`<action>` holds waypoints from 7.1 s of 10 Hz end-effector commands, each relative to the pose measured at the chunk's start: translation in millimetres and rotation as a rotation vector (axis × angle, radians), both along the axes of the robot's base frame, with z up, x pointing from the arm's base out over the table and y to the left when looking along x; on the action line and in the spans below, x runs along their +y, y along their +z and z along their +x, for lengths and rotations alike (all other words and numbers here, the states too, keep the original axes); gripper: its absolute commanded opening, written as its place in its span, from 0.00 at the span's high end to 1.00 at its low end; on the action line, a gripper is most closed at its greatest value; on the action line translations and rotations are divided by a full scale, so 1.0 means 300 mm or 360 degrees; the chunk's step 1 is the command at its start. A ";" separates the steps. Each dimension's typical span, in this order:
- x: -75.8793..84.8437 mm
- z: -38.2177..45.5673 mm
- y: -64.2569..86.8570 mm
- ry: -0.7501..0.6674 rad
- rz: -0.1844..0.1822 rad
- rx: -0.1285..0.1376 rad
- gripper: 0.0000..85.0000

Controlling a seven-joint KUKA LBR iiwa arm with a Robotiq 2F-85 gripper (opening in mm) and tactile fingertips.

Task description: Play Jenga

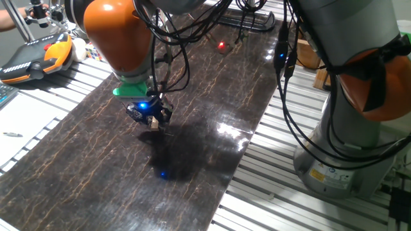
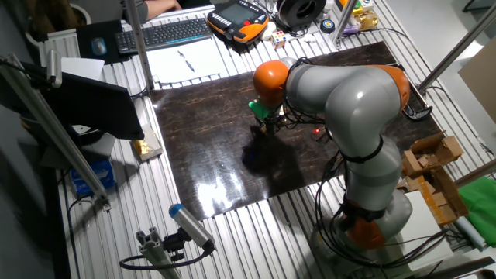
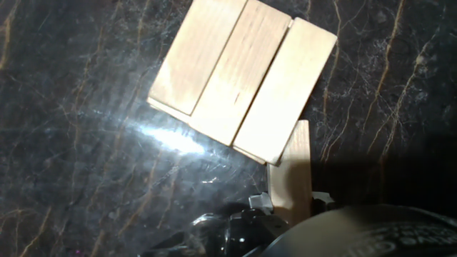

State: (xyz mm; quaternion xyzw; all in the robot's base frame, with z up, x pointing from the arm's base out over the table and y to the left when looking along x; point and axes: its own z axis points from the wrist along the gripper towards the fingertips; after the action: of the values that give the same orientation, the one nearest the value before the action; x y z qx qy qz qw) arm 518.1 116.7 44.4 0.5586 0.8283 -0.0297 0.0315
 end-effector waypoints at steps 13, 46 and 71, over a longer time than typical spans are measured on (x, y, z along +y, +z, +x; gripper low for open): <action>0.005 0.001 -0.008 0.0010 0.0010 0.0006 0.66; 0.035 -0.002 -0.003 -0.0303 0.0006 -0.0028 0.71; 0.199 -0.016 0.108 -0.0144 0.0062 -0.0068 0.60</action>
State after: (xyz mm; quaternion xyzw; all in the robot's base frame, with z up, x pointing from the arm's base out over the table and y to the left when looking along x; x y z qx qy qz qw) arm 513.5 176.4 76.8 0.6240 0.7805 -0.0041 0.0368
